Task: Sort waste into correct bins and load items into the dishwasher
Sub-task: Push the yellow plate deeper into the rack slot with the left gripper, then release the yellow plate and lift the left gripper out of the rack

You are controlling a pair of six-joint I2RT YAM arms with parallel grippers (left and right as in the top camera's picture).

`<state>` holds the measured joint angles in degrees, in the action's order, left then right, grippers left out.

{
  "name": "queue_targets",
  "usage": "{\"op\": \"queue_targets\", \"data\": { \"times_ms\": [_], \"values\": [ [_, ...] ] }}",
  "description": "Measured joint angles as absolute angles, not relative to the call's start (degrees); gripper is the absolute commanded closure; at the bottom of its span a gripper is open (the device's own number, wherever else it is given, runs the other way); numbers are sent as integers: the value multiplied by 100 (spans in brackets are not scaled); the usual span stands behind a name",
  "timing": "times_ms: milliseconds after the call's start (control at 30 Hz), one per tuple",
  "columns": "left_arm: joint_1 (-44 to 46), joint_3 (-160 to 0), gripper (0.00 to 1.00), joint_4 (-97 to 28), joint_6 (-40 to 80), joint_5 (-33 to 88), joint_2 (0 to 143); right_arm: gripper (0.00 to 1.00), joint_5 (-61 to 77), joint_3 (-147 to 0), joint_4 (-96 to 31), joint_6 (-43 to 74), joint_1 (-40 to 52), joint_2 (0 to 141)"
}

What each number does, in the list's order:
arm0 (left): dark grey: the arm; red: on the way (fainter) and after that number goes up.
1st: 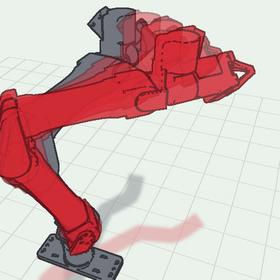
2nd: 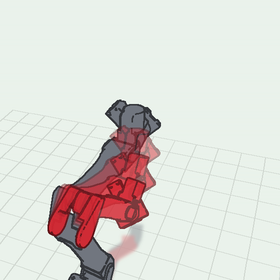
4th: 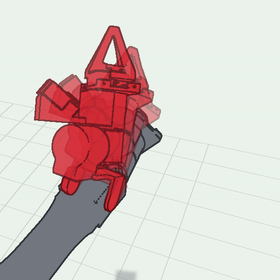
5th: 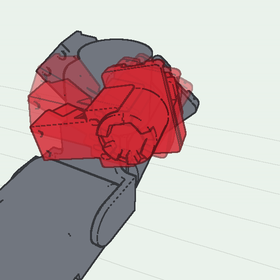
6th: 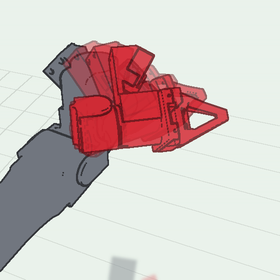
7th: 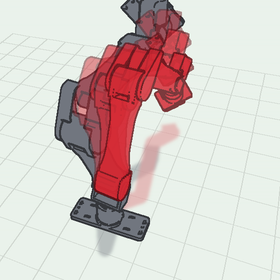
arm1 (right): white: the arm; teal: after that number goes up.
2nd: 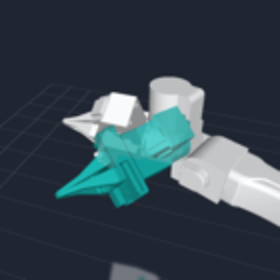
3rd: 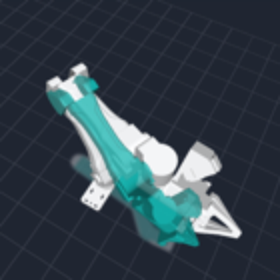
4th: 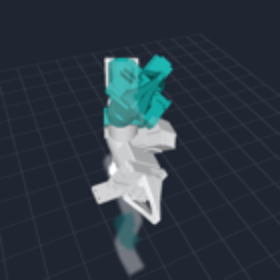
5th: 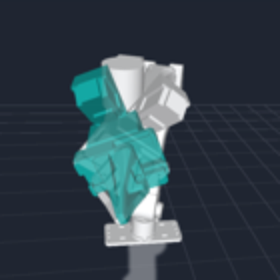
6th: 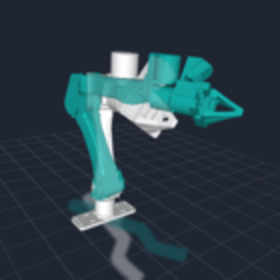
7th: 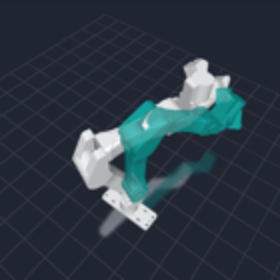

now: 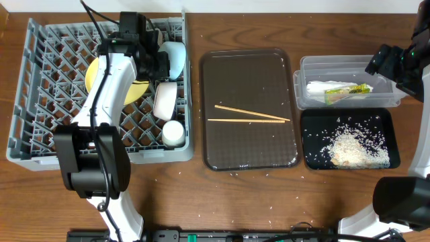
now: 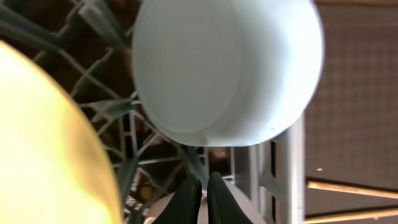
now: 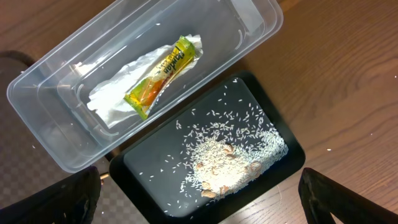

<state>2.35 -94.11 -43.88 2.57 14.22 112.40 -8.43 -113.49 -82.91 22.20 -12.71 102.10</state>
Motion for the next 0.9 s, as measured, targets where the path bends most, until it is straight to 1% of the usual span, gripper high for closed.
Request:
{"op": "queue_targets", "data": {
  "times_ms": [433, 900],
  "values": [
    [235, -9411, 92, -4602, 257, 349, 11240, 1, -840, -11349, -8291, 2220, -1271, 10213],
    [193, -9411, 92, -4606, 257, -78, 11306, 1, -840, -11349, -8291, 2220, -1271, 10213]
  ]
}}
